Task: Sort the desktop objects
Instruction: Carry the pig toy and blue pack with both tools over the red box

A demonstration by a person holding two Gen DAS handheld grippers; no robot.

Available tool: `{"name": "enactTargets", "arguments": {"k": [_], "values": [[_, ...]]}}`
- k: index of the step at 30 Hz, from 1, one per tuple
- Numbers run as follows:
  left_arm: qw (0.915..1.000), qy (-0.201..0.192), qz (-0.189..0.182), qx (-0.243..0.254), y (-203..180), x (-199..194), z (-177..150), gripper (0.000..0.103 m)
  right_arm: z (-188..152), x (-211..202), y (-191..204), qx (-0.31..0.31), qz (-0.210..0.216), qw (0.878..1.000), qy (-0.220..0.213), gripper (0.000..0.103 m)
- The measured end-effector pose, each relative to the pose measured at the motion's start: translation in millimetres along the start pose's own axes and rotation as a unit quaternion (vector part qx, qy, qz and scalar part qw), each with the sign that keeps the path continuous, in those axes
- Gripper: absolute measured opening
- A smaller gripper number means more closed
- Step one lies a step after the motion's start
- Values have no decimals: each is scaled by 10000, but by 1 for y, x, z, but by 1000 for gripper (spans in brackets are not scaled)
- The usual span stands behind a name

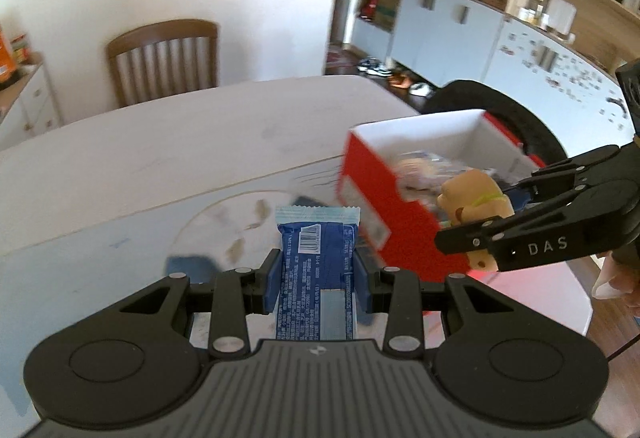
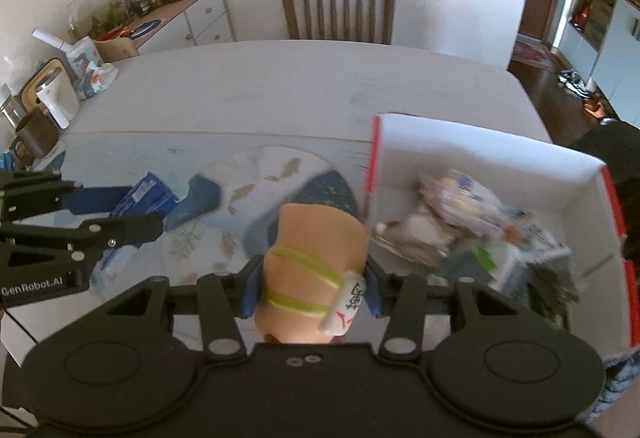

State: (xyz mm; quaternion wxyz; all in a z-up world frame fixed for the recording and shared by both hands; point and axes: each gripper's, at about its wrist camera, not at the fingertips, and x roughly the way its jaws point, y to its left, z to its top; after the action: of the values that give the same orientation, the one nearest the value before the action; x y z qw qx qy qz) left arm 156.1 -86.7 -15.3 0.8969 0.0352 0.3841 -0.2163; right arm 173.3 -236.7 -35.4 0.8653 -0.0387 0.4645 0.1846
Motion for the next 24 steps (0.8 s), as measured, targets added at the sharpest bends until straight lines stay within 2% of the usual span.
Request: {"name": "enactTargets", "arguments": {"k": [7, 15, 24], "values": [[9990, -128, -273, 333, -42, 9, 15, 35, -16, -21, -38, 180, -175, 9997, -82, 48], [9961, -32, -531, 709, -89, 32, 32, 35, -30, -33, -80, 352, -375, 9986, -132, 48], [9932, 159, -478, 1045, -118, 61, 41, 35, -33, -38, -126, 535, -595, 9966, -195, 48]]}}
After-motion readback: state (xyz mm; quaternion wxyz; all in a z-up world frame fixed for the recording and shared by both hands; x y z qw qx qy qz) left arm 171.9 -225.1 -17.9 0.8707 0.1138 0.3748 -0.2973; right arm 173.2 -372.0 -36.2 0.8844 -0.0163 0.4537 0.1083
